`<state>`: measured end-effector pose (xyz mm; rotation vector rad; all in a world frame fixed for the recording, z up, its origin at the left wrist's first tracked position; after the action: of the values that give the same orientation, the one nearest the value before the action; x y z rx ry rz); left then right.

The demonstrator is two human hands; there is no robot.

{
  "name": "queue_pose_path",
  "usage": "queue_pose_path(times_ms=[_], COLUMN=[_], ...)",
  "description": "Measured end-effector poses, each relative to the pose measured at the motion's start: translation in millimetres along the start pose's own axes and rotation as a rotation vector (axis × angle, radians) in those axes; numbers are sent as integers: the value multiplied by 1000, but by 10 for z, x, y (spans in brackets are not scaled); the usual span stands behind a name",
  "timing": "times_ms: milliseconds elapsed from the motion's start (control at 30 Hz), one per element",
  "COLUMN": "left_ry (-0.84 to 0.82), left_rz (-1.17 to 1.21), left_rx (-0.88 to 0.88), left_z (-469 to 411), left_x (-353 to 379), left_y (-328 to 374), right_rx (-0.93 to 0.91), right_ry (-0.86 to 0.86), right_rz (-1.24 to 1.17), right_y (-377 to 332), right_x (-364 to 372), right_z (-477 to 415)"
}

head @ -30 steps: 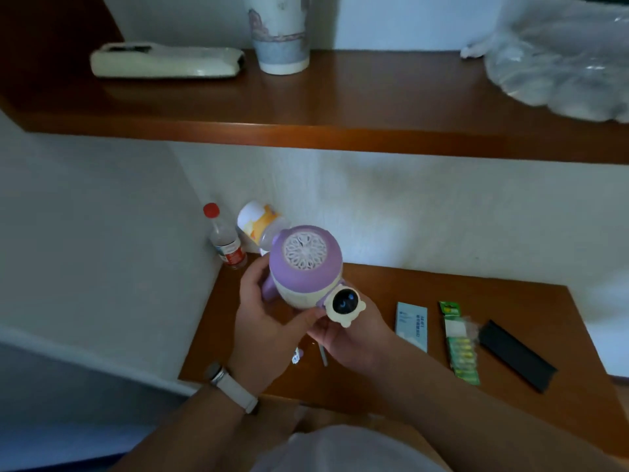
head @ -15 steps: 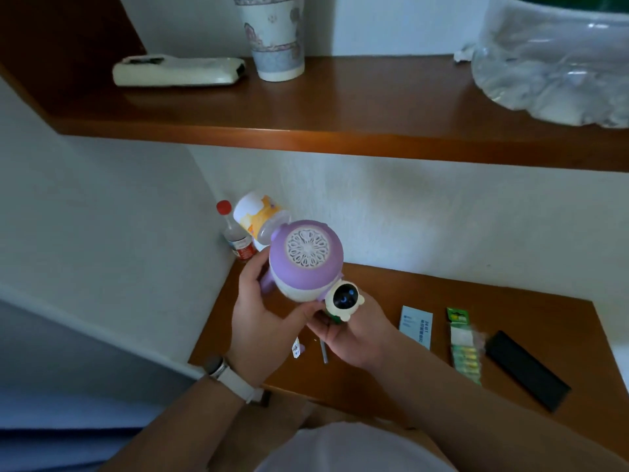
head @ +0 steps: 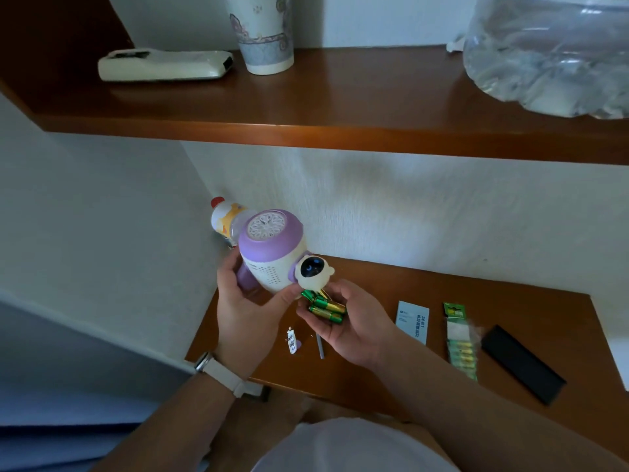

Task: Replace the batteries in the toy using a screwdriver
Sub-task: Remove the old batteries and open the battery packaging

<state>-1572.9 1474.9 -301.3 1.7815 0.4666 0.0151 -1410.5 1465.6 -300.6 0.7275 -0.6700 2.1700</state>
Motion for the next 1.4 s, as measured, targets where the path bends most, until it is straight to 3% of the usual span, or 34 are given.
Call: queue_pose_path(times_ms=[300, 467, 733, 1000, 1400], left_ry=[58, -22, -83, -186, -403], left_rz=[76, 200, 157, 225, 349], left_rx=[-207, -460, -780, -925, -934], left_z=[-127, -227, -255, -381, -567], left_x=[37, -22, -266, -476, -434], left_y=[-182, -461, -1153, -1748, -2174], right_rx=[14, 12, -17, -50, -87], right_ry=[84, 188, 380, 458, 435], right_rz=[-21, 69, 266, 384, 459], right_y=[-30, 6, 135, 330, 597], right_x=[-51, -60, -118, -103, -179], right_z=[-31, -138, -287, -382, -604])
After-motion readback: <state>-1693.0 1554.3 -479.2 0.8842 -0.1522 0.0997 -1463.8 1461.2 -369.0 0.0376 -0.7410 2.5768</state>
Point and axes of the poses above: each hand's wrist, its own z-axis away from the middle knuckle, its own x-axis out of the palm, y = z × x, the point moved 1 cm from there along -z, towards the middle knuckle, and after that the axes turned 5 degrees about y, right-handed, at the moved point
